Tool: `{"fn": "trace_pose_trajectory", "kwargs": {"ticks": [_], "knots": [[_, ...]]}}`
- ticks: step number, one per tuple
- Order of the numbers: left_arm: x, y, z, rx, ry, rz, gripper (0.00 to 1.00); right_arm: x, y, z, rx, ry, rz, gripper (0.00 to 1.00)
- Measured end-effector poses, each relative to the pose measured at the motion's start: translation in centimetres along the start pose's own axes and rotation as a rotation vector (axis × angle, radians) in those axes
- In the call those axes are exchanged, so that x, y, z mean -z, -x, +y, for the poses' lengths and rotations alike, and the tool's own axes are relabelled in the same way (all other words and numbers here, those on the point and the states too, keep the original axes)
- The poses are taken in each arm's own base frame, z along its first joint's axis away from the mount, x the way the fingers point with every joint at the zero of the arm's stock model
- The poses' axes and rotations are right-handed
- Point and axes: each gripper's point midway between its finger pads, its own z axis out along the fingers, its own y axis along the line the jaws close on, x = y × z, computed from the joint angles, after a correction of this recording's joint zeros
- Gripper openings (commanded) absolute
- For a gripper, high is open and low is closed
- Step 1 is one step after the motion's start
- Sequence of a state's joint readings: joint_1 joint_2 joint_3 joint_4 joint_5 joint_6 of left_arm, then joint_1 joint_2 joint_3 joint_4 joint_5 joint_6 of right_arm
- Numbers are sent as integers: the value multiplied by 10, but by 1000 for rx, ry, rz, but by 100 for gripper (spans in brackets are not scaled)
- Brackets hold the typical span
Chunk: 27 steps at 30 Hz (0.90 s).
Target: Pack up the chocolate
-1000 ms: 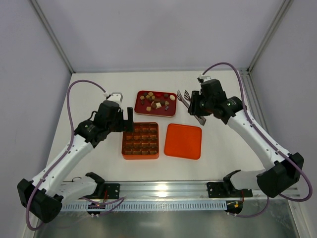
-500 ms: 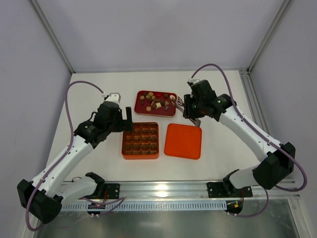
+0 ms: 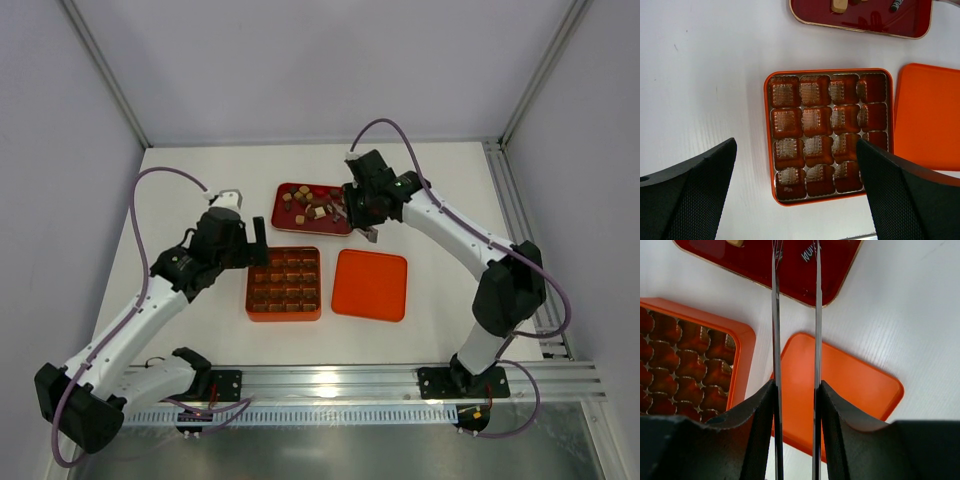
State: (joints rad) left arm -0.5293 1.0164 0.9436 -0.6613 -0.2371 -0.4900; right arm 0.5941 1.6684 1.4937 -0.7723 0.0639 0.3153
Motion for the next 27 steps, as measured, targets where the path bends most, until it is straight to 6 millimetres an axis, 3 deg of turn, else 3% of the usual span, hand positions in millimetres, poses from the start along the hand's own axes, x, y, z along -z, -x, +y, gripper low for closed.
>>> {"fn": "trace_pose_trajectory", "kwargs": {"ticks": [10, 19, 27], "knots": [[4, 4, 2, 4, 5, -21, 100, -40, 12, 31, 54, -1, 26, 41], [4, 5, 2, 4, 7, -26, 100, -56, 32, 31, 64, -37, 5, 41], [5, 5, 2, 5, 6, -28, 100, -65, 33, 32, 78, -45, 19, 44]]}}
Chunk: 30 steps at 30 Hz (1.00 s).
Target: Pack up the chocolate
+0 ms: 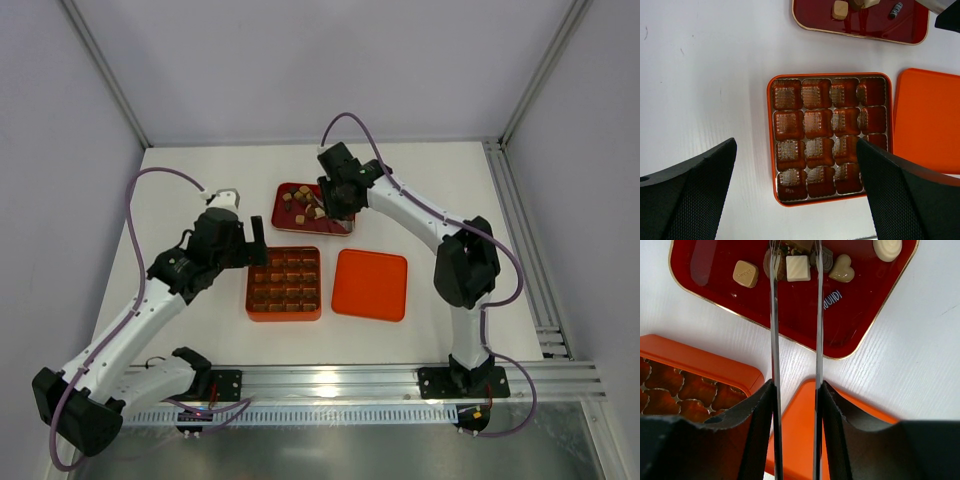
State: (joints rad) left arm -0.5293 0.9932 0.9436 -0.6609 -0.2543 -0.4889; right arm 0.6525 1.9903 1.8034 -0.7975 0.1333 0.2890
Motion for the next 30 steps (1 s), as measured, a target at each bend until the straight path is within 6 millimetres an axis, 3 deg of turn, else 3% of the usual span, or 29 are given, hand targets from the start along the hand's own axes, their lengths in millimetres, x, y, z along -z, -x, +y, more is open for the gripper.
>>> {"fn": "trace_pose_trajectory", "kwargs": {"ticks": [30], "knots": [[0, 0, 0, -2, -1, -1, 100, -26, -8, 2, 17, -15, 64, 45]]}}
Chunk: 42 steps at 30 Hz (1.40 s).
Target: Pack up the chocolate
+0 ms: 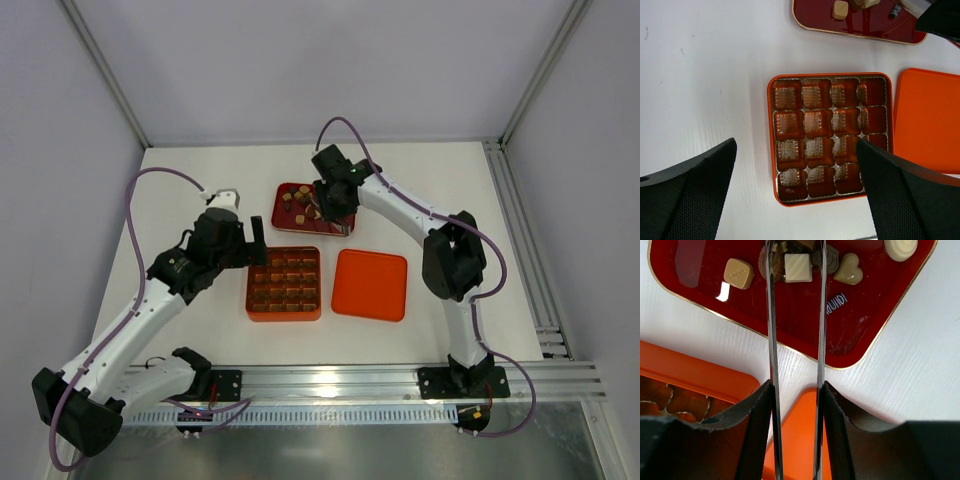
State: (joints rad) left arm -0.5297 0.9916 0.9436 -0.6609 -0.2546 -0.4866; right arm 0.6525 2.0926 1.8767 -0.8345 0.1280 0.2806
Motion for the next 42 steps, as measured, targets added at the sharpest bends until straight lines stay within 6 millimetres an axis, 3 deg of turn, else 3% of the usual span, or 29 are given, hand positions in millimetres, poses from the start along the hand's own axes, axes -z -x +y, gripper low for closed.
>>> {"fn": "trace_pose_trajectory", "kwargs": {"ticks": [42], "knots": [[3, 3, 2, 2, 5, -15, 100, 11, 8, -5, 2, -1, -6, 39]]}}
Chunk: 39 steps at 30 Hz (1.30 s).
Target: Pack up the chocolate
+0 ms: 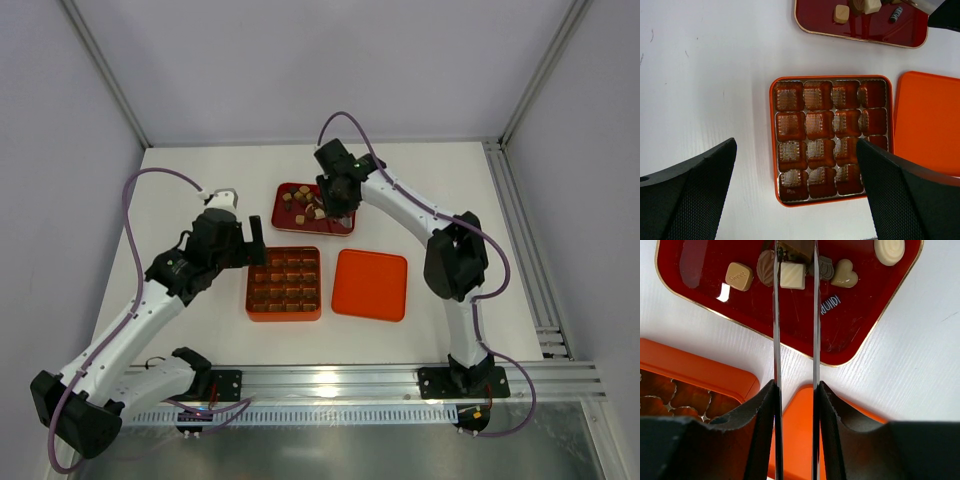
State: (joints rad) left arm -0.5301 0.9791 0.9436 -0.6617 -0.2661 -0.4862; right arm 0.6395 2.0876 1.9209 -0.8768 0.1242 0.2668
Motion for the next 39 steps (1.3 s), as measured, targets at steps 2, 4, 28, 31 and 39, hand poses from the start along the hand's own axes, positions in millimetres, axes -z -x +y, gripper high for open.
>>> {"fn": "trace_pose_trajectory", "kwargs": {"ticks": [2, 4, 28, 31, 39], "knots": [[0, 0, 0, 0, 1, -1, 100, 1, 1, -1, -2, 0, -3, 39], [0, 0, 0, 0, 2, -1, 100, 2, 2, -1, -3, 0, -4, 40], [3, 5, 5, 4, 25, -28, 100, 58, 13, 8, -29, 99, -64, 39], [4, 8, 8, 6, 39, -42, 100, 76, 10, 10, -36, 118, -81, 39], [22, 42, 11, 10, 70, -126, 100, 129, -4, 37, -7, 193, -142, 39]]}}
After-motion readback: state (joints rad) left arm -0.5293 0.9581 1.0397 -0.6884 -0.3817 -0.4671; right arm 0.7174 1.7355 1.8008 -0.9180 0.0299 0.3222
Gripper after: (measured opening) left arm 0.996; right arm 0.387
